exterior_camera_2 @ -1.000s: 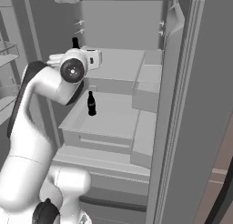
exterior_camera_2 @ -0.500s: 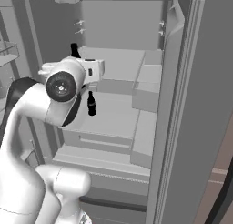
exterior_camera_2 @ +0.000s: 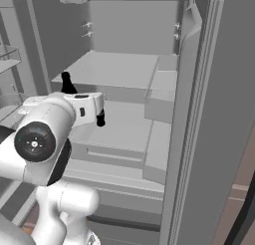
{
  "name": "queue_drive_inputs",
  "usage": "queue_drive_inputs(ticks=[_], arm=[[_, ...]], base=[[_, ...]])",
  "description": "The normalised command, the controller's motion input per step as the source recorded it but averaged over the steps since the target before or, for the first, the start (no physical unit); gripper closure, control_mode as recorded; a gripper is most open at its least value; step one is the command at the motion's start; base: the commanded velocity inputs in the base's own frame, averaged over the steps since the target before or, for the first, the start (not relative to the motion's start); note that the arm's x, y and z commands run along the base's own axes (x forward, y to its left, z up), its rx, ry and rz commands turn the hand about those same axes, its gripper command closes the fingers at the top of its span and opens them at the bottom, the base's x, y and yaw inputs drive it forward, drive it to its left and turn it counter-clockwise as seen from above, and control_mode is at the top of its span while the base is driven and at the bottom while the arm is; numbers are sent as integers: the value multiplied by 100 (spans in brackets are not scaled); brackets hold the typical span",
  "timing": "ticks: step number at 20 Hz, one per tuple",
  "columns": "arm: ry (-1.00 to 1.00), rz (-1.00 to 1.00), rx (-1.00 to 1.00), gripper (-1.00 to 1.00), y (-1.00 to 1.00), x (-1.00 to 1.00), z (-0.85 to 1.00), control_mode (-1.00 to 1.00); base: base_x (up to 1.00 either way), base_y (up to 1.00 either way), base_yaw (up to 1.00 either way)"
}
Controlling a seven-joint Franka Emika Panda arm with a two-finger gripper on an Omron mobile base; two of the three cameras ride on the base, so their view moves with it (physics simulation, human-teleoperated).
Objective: Open the fridge, grab two sodas, and place both sodas inside the bowl with ice on the dining counter.
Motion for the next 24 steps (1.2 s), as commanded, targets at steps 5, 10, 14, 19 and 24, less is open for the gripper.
queue_drive_inputs(ticks=[5, 10, 14, 19, 24], arm=[[1, 2, -5, 100, 15, -46, -35, 100], [0, 0, 0, 100, 0, 0, 0, 100], [0, 0, 0, 100, 0, 0, 0, 100], [0, 0, 0, 100, 0, 0, 0, 100], [0, 0, 0, 100, 0, 0, 0, 100]], base=[[-17, 1, 0], [-98, 30, 0], [-98, 49, -3], [-98, 55, -10], [-100, 51, -30]])
